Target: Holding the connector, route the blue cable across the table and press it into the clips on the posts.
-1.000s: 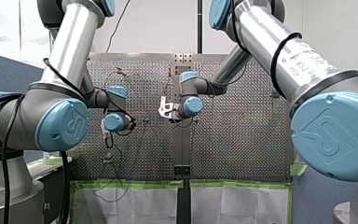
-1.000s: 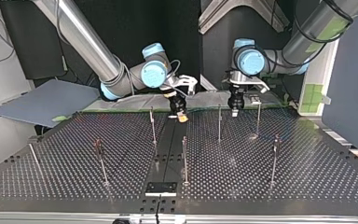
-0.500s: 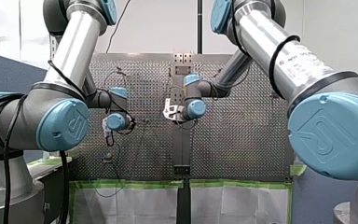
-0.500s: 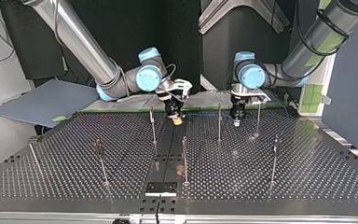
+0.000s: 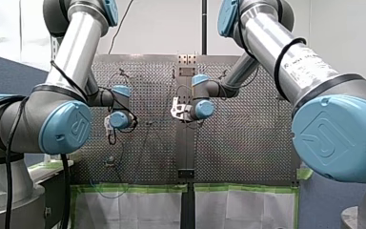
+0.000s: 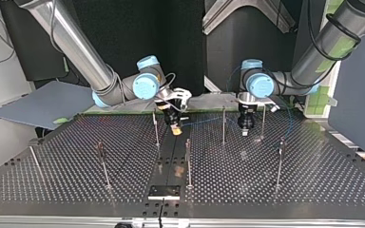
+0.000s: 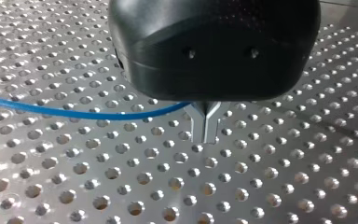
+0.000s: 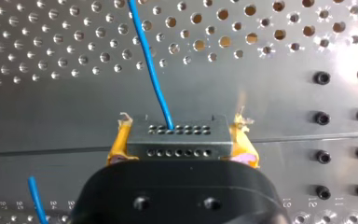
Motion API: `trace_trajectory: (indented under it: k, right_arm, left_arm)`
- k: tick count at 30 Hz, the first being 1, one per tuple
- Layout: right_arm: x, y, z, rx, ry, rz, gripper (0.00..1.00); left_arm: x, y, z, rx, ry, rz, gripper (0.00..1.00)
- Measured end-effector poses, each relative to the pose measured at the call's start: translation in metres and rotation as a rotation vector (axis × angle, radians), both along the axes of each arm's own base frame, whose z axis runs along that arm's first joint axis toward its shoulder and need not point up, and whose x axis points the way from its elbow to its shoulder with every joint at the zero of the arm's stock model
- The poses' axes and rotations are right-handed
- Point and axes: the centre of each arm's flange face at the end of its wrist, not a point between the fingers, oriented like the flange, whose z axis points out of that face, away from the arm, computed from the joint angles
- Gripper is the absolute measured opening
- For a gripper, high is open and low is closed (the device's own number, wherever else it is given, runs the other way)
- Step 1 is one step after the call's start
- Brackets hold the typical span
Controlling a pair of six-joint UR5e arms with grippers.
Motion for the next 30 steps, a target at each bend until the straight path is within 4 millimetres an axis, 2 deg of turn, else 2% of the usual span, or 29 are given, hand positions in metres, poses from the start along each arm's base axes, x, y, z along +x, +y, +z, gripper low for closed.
trace_trajectory:
  k: [1,2,3,4,6,17,30]
  right_arm:
    - [0.0,0.0,0.0,0.0,0.0,0.0,0.0]
    - [0.0,0.0,0.0,0.0,0.0,0.0,0.0]
    - [0.0,0.0,0.0,0.0,0.0,0.0,0.0]
    - [0.0,-0.001,0.0,0.0,0.0,0.0,0.0]
    - [0.0,-0.001,0.0,0.001,0.0,0.0,0.0]
    - [-0.004,0.007,-0.005,0.048,0.045,0.004,0.0]
    - [-0.012,0.015,-0.012,0.102,0.111,-0.033,0.0]
  left_arm:
    - [-0.001,0.0,-0.001,0.002,0.007,0.0,0.48]
    - [-0.001,0.0,-0.001,0.003,0.014,0.0,0.6]
    - [-0.002,0.0,-0.002,0.007,0.023,0.0,0.79]
    - [-0.003,0.0,-0.003,0.01,0.03,0.0,0.79]
    - [-0.005,0.001,-0.004,0.019,0.048,0.003,0.98]
    - [-0.017,0.001,-0.008,0.067,0.13,0.018,0.98]
    - [-0.071,-0.018,0.003,0.074,0.216,-0.052,0.98]
